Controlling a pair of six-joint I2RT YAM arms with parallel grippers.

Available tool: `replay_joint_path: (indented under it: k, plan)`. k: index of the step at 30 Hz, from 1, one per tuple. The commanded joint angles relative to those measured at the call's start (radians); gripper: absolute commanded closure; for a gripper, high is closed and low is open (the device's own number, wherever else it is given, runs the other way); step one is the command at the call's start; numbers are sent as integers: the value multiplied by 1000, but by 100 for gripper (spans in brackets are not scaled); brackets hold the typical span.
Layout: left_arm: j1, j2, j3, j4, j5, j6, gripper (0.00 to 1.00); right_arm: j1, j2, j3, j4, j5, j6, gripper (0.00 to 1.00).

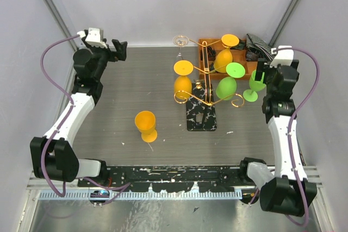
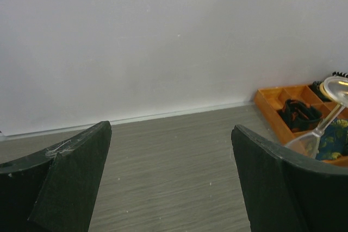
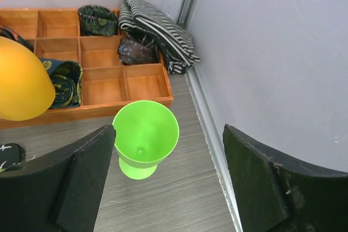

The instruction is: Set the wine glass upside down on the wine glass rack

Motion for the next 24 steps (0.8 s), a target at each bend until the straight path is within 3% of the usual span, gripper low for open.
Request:
replay_joint_path:
  k: [1, 5, 10, 17, 24]
  plan:
    - [4, -21, 55, -109, 105, 52, 2, -13, 130, 119, -97, -10, 103, 15]
    - [3, -20, 70, -180, 198, 71, 2, -18, 234, 207, -151, -68, 149, 15]
    - [4, -37, 49, -204, 205, 82, 2, -50, 325, 299, -232, -45, 205, 15]
    - [4, -49, 39, -225, 197, 105, 2, -151, 379, 313, -262, -61, 291, 17]
    - [4, -27, 57, -222, 210, 103, 2, -176, 405, 276, -237, -156, 309, 19]
